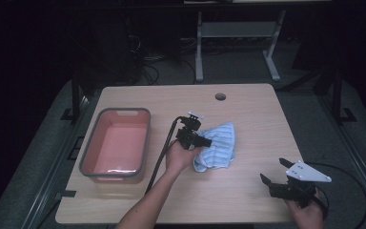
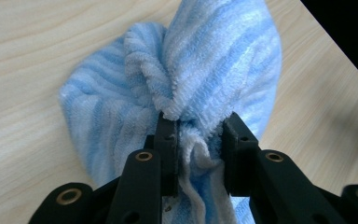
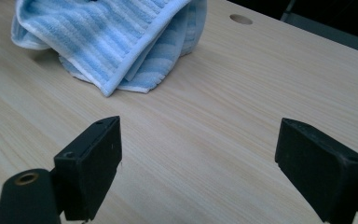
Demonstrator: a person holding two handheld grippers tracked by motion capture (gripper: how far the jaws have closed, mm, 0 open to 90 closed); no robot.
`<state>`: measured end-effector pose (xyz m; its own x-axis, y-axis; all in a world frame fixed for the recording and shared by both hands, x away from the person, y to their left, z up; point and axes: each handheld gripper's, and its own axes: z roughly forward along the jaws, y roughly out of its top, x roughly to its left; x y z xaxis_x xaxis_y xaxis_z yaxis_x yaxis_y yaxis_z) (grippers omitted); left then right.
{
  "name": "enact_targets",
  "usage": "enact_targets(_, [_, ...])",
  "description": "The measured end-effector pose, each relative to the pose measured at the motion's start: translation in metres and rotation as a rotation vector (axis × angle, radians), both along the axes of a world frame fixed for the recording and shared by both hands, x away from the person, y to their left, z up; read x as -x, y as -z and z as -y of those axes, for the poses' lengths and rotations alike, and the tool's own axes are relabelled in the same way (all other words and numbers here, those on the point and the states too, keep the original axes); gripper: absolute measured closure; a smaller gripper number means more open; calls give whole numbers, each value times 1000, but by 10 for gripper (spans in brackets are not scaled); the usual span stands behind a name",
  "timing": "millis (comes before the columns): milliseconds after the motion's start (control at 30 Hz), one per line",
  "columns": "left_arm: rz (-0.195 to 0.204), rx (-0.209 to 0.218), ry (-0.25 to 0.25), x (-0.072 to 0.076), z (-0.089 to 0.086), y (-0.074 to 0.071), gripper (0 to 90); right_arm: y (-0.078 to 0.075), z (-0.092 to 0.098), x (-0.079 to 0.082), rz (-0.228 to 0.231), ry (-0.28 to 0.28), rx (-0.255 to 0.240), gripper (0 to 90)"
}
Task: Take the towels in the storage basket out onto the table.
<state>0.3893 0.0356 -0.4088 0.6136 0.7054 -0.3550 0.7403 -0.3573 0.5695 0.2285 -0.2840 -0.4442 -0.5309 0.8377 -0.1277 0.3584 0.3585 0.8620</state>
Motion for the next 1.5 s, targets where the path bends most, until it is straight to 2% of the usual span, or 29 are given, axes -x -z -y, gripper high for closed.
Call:
enact_targets(100, [2, -3, 2, -1, -1, 5, 693, 0, 0, 0, 0, -1, -2, 142])
enact_targets(233, [1, 16, -11, -1, -2, 7, 680, 0, 0, 0, -2, -2, -2, 142])
enact_targets(833, [26, 43, 8, 2, -6, -5, 511, 2, -4, -1, -19, -6, 3, 142])
enact_targets(967, [26, 41, 22, 3, -7, -8, 445, 3, -3, -2, -20, -1, 1, 142])
enact_targets(1100, [33, 68, 29, 7, -8, -13, 394, 4, -3, -3, -22, -3, 5, 142])
enact_targets(1200, [49, 72, 35, 9, -11, -18, 346, 5, -3, -3, -23, -3, 11, 142])
enact_targets(1400, [63, 79, 31, 12, -18, -22, 333, 5, -5, -3, -32, -3, 12, 142])
enact_targets(1500, [68, 76, 40, 15, -19, -24, 332, 5, -5, -3, -20, -4, 16, 142])
